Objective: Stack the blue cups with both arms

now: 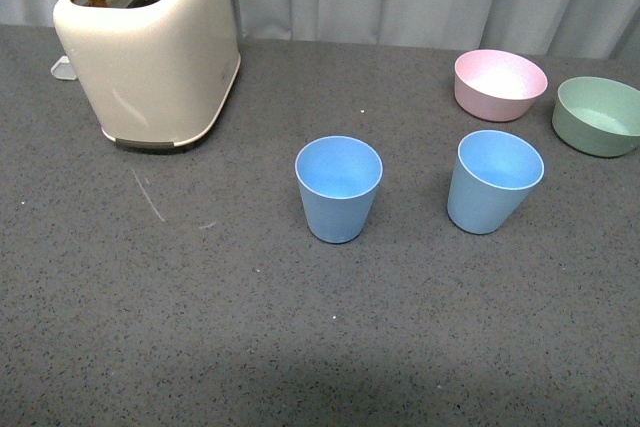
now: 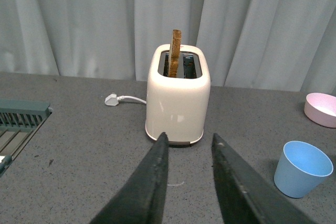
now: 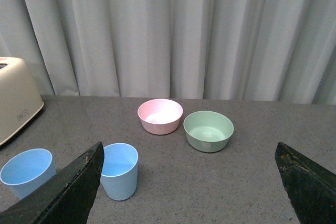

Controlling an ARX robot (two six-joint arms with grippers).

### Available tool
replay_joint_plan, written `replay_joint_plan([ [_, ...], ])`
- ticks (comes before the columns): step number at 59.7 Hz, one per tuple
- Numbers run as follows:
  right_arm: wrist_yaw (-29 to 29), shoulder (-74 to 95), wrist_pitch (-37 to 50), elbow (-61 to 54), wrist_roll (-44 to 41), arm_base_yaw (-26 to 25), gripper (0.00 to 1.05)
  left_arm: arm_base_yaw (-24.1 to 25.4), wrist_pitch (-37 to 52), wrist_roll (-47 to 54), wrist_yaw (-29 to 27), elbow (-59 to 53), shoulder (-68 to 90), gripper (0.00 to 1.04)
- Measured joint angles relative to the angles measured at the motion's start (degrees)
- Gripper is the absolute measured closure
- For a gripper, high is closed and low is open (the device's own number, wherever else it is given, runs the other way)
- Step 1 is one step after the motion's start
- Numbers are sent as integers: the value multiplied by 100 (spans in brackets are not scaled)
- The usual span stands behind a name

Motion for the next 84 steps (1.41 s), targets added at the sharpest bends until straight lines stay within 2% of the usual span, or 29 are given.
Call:
replay_joint_plan([
  [2, 0, 0, 0, -2, 0, 0, 10, 0, 0, 0, 0, 0, 0, 69],
  [5, -2, 0, 0, 0, 0, 0, 10, 0, 0, 0, -2, 0, 0, 62],
  [17, 0, 0, 0, 0, 0, 0, 10, 0, 0, 0, 0, 0, -2, 23],
  [23, 560, 166, 313, 4, -992, 90, 10, 0, 0, 2, -2, 0, -2, 5],
  [27, 503, 713, 595, 11, -1639, -7, 10, 0, -2, 4, -2, 0, -2, 7],
  [32, 352, 1722, 1182, 76, -1878, -142, 10, 0, -2, 4, -2, 0, -2, 7],
  [40, -13, 4096, 2529, 581, -1757, -396, 10, 0, -2, 4, -2, 0, -2, 7],
  [43, -184, 5490, 2820, 1191, -1464, -433, 10, 0, -2, 4, -2, 0, -2, 7],
  [48, -389, 7311, 2505, 2092, -955, -334, 10, 0, -2, 4, -2, 0, -2, 7],
  [60, -584, 9097, 1672, 3560, -289, 20, 10, 0, -2, 4, -2, 0, -2, 7],
  [75, -566, 10384, 557, 4896, 271, 455, 10, 0, -2, 4, -2, 0, -2, 7],
  [84, -476, 10904, 160, 5300, 472, 590, 10, 0, -2, 4, -2, 0, -2, 7],
])
